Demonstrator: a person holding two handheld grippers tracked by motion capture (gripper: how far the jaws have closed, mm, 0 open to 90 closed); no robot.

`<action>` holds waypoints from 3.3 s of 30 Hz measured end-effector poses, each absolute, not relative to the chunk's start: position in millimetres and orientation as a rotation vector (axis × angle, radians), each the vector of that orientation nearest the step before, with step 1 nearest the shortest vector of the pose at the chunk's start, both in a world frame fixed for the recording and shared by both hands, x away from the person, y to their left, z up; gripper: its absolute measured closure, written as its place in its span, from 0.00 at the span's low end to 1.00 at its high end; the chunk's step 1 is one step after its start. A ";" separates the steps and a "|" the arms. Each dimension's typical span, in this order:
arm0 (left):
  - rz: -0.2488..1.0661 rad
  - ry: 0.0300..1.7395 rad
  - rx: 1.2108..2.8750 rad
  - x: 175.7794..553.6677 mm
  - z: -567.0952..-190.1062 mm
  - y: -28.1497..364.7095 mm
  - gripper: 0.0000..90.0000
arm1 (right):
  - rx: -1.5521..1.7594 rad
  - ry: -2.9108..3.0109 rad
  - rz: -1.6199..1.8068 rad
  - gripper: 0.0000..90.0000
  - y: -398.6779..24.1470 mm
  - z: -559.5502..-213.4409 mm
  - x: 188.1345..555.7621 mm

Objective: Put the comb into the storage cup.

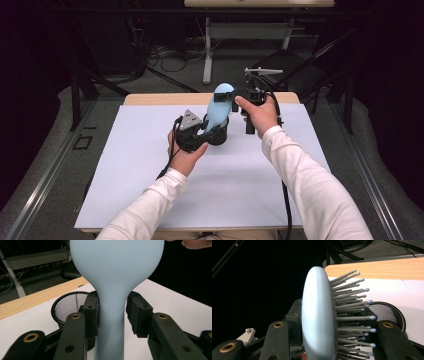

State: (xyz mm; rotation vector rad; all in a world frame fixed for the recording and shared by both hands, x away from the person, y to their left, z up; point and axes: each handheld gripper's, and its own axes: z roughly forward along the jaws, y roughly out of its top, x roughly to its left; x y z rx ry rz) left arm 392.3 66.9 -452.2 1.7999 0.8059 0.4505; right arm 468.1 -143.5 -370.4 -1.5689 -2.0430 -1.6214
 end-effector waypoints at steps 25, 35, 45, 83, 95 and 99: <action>0.447 0.843 1.781 386.6 -448.6 77.3 0.45 | -1.623 -2.032 -1.650 0.55 -153.2 -369.0 469.5; 0.483 0.809 1.810 386.3 -447.6 78.0 0.43 | -1.642 -2.030 -1.664 0.55 -156.5 -369.4 470.4; 0.487 0.796 1.830 387.5 -447.5 80.0 0.44 | -1.651 -2.026 -1.669 0.55 -158.8 -369.9 470.7; 0.420 0.799 1.771 387.8 -448.0 73.9 0.01 | -1.660 -2.035 -1.682 0.55 -157.1 -370.5 469.4; 0.415 0.787 1.795 388.2 -448.6 72.9 0.01 | -1.652 -2.045 -1.678 0.55 -155.7 -370.5 468.8; 0.414 0.789 1.796 388.4 -448.8 73.0 0.01 | -1.651 -2.048 -1.677 0.55 -154.7 -370.2 468.2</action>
